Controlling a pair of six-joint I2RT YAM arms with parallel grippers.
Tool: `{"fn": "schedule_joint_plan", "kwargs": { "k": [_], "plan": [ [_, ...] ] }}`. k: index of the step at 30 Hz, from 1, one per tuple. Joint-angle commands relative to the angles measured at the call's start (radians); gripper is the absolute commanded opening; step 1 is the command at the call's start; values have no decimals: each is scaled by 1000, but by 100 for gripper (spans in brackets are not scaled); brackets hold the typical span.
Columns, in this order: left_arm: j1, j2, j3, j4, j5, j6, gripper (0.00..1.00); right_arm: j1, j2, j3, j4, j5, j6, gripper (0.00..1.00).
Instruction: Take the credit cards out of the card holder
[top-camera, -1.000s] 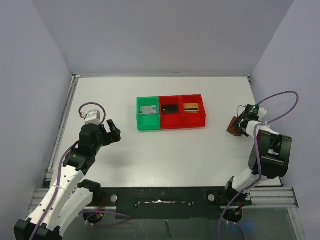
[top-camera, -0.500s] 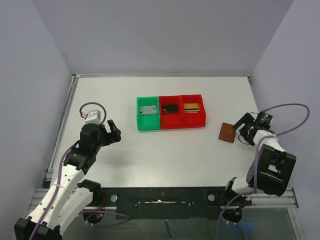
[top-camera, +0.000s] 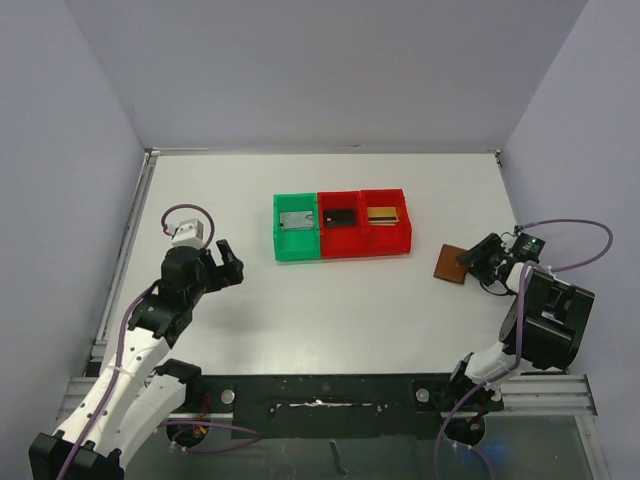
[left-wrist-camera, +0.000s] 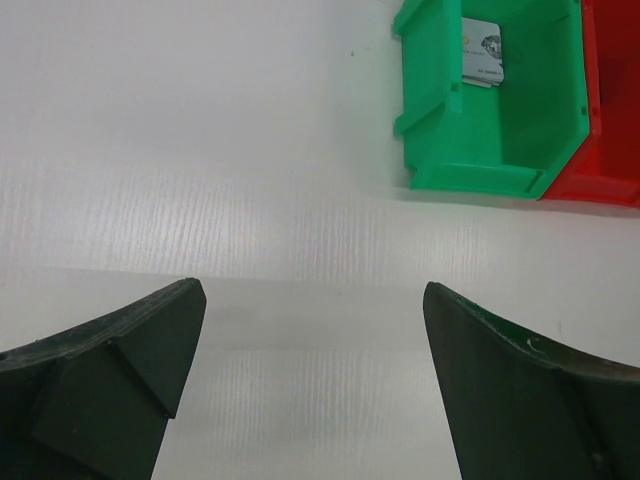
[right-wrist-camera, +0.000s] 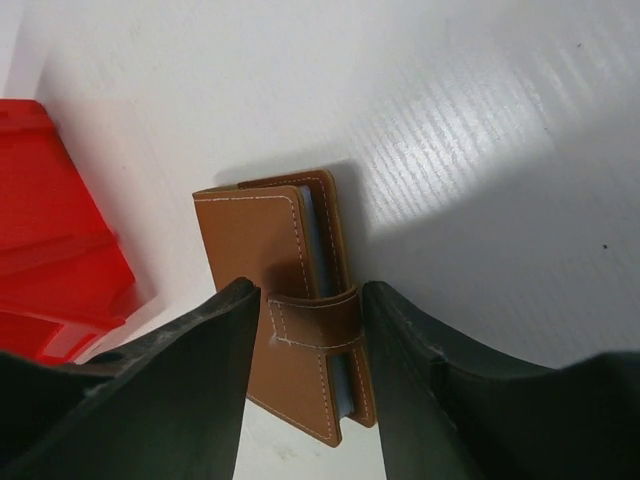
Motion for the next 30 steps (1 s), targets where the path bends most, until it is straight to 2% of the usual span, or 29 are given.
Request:
{"fn": "schedule_joint_plan", "kwargs": {
  "k": [1, 3, 5, 9, 14, 22, 24, 26, 28, 30],
  "plan": [
    [-4, 6, 31, 62, 22, 20, 91, 1, -31, -55, 62, -81, 28, 43],
    [-2, 8, 31, 65, 23, 20, 91, 1, -60, -53, 62, -89, 25, 34],
    [-2, 11, 32, 64, 27, 20, 91, 1, -97, -54, 61, -98, 18, 31],
    [-3, 17, 31, 65, 33, 21, 91, 12, -193, -83, 67, -156, 35, 18],
    [-3, 17, 33, 62, 31, 19, 91, 61, -353, -65, -104, -36, -27, 13],
    [-4, 25, 37, 59, 37, 17, 91, 459, -593, 3, -414, 430, 0, 14],
    [-3, 25, 38, 55, 34, 16, 91, 566, -654, -6, -458, 487, 20, 15],
    [-3, 22, 37, 57, 33, 16, 91, 636, -679, -15, -477, 467, 36, 16],
    [-3, 21, 39, 57, 32, 15, 91, 705, -661, -2, -530, 487, 65, 16],
    [-4, 18, 41, 52, 30, 15, 91, 800, -627, 24, -599, 578, 102, 17]
  ]
}}
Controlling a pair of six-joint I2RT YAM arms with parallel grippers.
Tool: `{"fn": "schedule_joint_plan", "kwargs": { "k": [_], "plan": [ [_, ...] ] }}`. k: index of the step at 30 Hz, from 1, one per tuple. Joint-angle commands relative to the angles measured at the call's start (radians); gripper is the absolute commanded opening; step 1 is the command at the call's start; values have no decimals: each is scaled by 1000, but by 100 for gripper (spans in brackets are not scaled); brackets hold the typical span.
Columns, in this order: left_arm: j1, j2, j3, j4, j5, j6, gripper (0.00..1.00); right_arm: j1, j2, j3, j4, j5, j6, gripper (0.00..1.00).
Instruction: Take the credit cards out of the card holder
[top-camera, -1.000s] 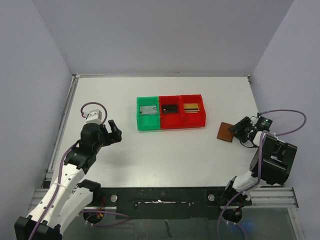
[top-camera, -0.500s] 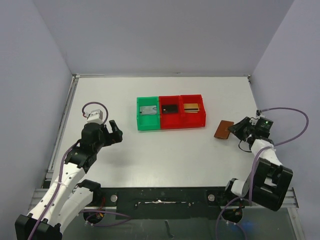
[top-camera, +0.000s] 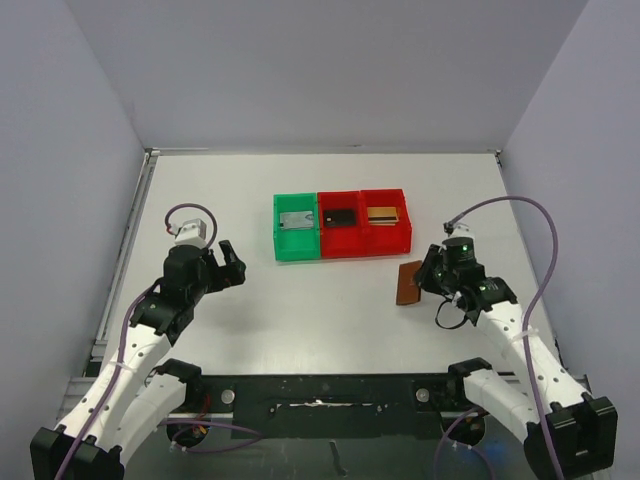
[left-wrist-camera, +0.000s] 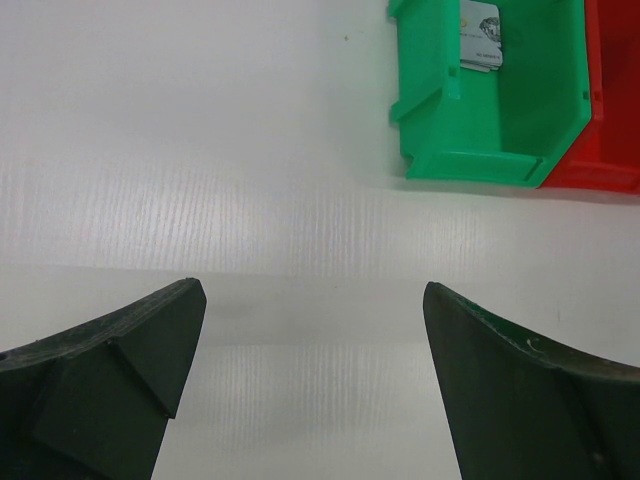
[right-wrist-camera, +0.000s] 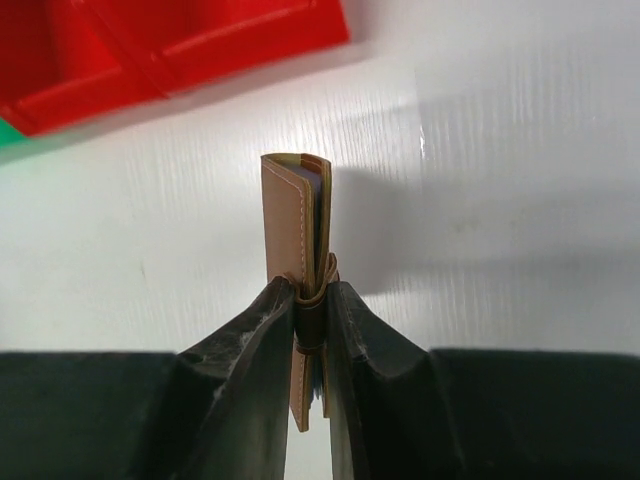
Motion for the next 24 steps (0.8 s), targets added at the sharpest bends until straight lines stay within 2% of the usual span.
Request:
{"fn": "schedule_joint_plan", "kwargs": {
  "k": [1, 6, 13, 18, 20, 21, 24],
  "plan": [
    [-3, -9, 42, 47, -4, 13, 91, 174, 51, 76, -162, 223, 95, 17],
    [-2, -33, 49, 26, -60, 2, 91, 411, 154, 149, -226, 436, 195, 17],
    [-2, -96, 73, -53, -236, -39, 91, 684, 473, 342, -323, 631, 272, 19],
    [-1, -164, 84, -138, -428, -100, 91, 789, 665, 447, -262, 580, 242, 27],
    [-2, -200, 85, -164, -484, -126, 91, 817, 710, 483, -230, 541, 237, 34],
    [-2, -220, 84, -172, -505, -135, 91, 825, 716, 490, -192, 500, 221, 41],
    [-2, -282, 68, -171, -536, -147, 91, 832, 659, 450, 21, 352, 186, 54]
  ]
}}
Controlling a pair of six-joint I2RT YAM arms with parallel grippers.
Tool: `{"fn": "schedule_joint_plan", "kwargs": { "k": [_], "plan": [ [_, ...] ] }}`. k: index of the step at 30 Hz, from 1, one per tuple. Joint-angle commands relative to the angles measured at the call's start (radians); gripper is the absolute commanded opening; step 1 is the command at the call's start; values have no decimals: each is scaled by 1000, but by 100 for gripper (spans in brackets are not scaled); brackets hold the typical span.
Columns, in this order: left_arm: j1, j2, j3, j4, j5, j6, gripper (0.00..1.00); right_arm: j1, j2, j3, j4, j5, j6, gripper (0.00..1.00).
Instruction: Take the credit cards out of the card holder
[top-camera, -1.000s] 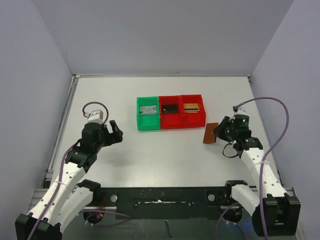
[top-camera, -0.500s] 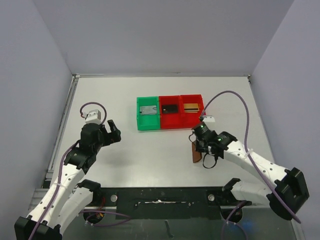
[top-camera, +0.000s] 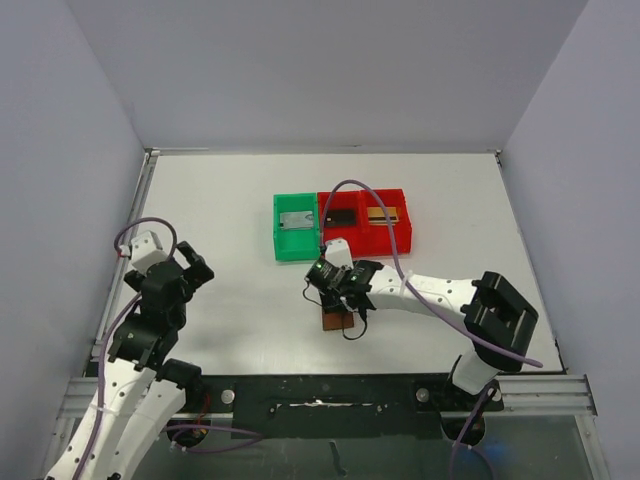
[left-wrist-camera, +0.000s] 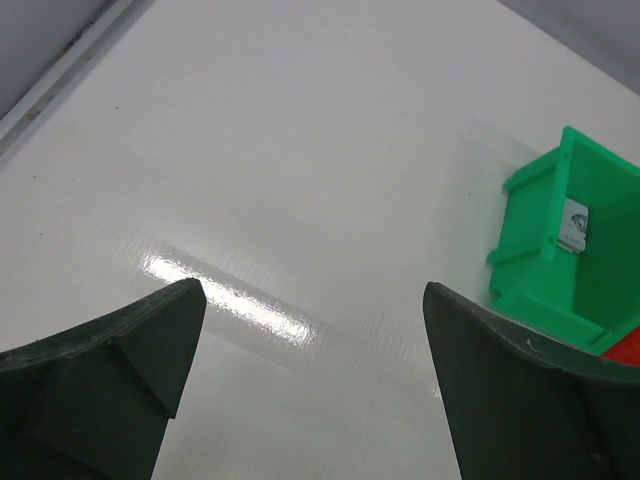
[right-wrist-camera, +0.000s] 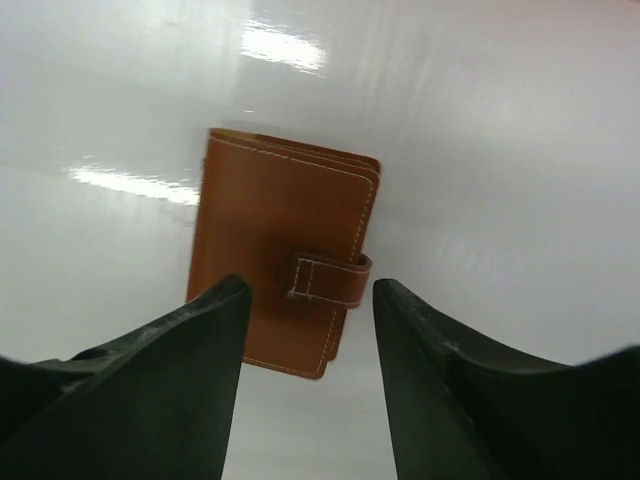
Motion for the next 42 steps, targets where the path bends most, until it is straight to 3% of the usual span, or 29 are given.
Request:
{"fn": "schedule_joint_plan", "kwargs": {
  "k": [1, 5, 11, 16, 20, 25, 36, 42],
  "plan": [
    [-2, -80, 30, -8, -126, -44, 91, 13, -98, -13, 298, -180, -48, 55],
    [-1, -104, 18, -3, -127, -44, 91, -27, -182, -82, 431, -291, -53, 59],
    [-2, -78, 17, 9, -86, -35, 91, -192, -243, -205, 373, -303, 108, 68],
    [-2, -50, 8, 44, -20, -10, 91, -234, -346, -428, 534, -370, 272, 85],
    [-2, -36, 8, 51, -3, -4, 91, -261, -367, -572, 745, -472, 343, 87],
    [-1, -40, 3, 57, 5, -1, 91, -261, -307, -623, 849, -523, 367, 79],
    [-2, -45, 1, 50, -24, -5, 91, -229, -201, -572, 810, -512, 343, 52],
    [-2, -36, 1, 52, -23, -6, 91, -226, -259, -547, 739, -455, 310, 23]
  ]
}}
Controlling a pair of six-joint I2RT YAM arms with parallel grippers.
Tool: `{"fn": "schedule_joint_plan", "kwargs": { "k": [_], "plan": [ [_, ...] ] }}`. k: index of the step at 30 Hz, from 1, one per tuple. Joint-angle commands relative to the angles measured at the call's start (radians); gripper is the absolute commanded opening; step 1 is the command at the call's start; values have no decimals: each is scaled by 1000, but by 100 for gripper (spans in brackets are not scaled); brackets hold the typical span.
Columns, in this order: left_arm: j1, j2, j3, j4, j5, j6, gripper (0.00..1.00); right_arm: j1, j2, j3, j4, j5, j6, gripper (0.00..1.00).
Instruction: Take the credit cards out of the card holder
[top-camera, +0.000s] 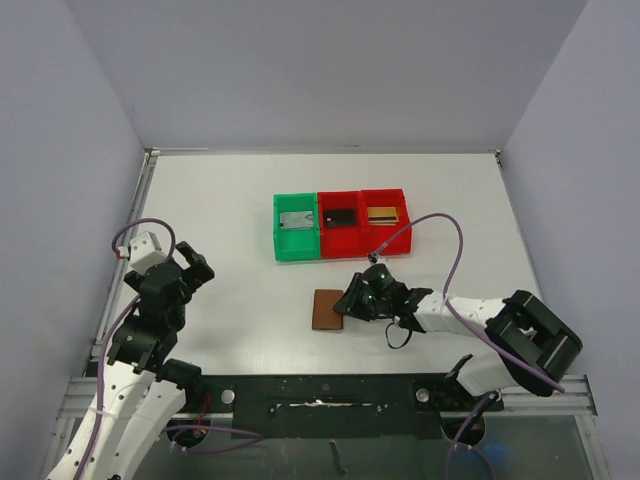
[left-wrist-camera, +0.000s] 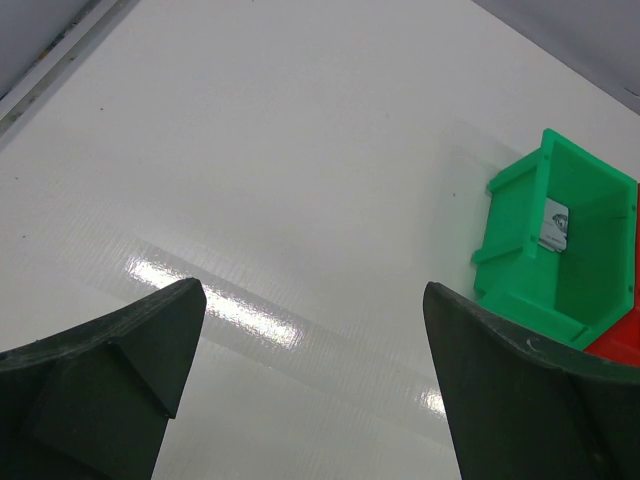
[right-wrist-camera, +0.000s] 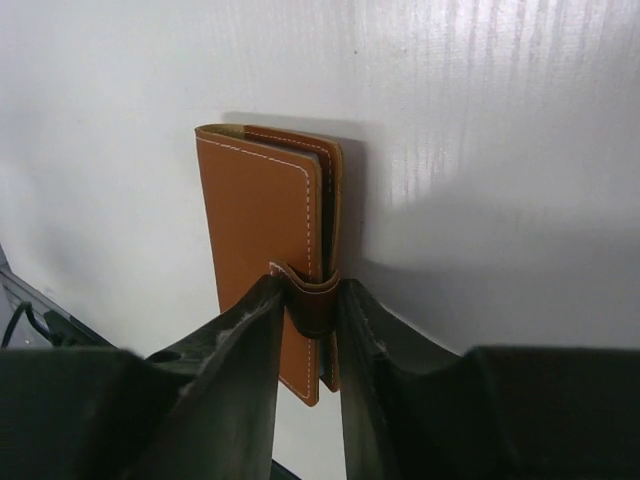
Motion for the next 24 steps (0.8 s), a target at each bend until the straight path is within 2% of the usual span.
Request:
{"fn": "schedule_joint_plan", "kwargs": {
  "k": [1, 6, 13, 19, 24],
  "plan": [
    [-2, 5, 4, 51, -13, 13, 91, 9, -63, 46, -97, 83, -36, 20],
    [-1, 16, 5, 56, -5, 17, 91, 9, -202, 98, -291, 234, -56, 17],
    [1, 31, 5, 63, 9, 23, 91, 9, -340, 255, -788, 540, -55, 19],
    [5, 41, 4, 66, 18, 28, 91, 23, -243, 416, -1047, 646, -69, 20],
    [9, 39, 11, 55, 3, 26, 91, 107, -83, 572, -1236, 753, -50, 20]
  ]
}}
